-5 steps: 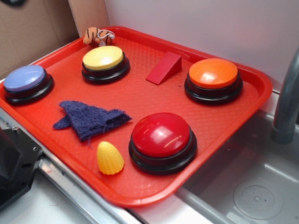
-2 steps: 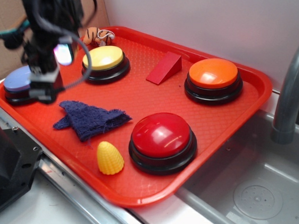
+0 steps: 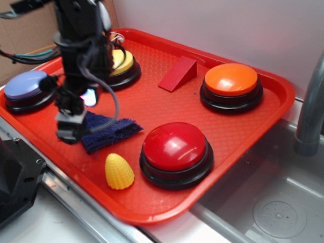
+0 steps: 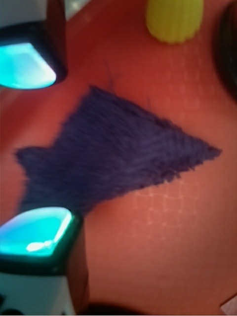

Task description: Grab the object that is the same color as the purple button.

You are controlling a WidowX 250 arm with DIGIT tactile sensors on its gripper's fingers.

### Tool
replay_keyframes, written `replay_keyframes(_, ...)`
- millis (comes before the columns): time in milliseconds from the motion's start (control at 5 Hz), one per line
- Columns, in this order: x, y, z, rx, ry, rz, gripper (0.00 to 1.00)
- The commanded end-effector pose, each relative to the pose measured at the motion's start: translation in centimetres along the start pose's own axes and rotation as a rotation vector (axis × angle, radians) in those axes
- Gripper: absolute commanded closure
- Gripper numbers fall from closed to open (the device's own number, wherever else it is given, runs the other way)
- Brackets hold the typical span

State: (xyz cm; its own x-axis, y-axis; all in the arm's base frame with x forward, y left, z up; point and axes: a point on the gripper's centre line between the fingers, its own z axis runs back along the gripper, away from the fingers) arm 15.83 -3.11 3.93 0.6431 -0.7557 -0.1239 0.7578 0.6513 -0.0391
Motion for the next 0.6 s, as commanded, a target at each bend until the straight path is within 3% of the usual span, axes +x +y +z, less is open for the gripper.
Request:
replay_keyframes(0,2.8,-1.2,-1.8,-0.054,-0.071,0.014,0.0)
replay_keyframes(200,3.5,-1.6,-3.2,-0.125,-0.071,0.067,0.0)
replay_keyframes(400,3.2,-1.4,-4.5,-0.108,-0.037,0.181,1.0)
